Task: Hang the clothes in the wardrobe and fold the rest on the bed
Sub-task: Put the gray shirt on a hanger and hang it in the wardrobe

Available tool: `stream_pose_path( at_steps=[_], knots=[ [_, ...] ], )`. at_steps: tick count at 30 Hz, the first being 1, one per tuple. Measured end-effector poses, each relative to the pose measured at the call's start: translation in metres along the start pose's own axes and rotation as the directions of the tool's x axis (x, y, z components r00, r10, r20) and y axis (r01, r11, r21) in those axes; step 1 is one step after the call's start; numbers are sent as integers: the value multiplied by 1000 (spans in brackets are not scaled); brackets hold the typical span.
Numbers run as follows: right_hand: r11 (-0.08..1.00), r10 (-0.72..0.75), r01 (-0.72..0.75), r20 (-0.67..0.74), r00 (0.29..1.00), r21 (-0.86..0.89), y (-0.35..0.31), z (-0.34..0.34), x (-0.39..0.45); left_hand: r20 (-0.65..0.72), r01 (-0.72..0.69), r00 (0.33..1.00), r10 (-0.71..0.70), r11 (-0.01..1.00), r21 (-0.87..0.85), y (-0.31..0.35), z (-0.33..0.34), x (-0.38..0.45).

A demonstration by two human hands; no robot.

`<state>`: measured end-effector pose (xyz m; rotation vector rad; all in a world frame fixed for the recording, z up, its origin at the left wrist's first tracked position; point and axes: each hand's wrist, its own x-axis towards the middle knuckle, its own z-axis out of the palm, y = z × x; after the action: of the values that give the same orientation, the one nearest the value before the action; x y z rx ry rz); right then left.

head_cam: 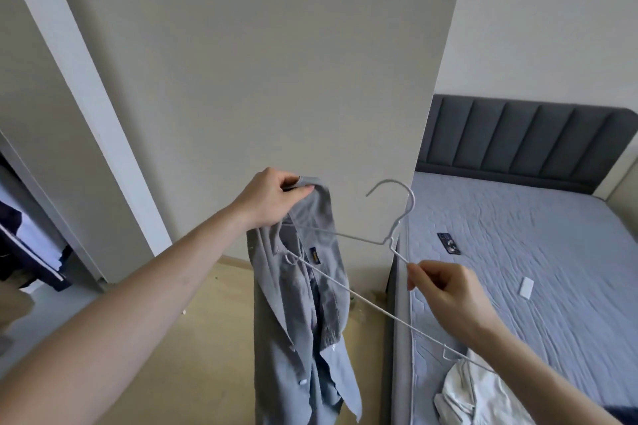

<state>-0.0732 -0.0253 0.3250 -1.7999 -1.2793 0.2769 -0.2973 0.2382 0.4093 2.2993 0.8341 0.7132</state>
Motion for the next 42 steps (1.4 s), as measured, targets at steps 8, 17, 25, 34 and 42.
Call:
stream_pose_path(
  at_steps=[8,17,25,34,42],
  knots=[
    [991,103,-102,-1,995,83,-4,23,-5,7,-156,987,160,967,-200,55,1,-13],
    [919,114,-27,-198,974,394,-23,33,-13,388,-211,901,192,977,6,48,10,-71],
    [906,1,82,-195,981,416,-31,30,-3,193,-348,925,327,934,87,66,-14,-60],
    [934,38,42,-213,976,356,-31,24,-11,280,-462,885,372,774,433,54,-6,5],
    [956,-122,235,-490,863,176,-11,36,-52,105,-433,901,422,853,292,44,3,17]
  ],
)
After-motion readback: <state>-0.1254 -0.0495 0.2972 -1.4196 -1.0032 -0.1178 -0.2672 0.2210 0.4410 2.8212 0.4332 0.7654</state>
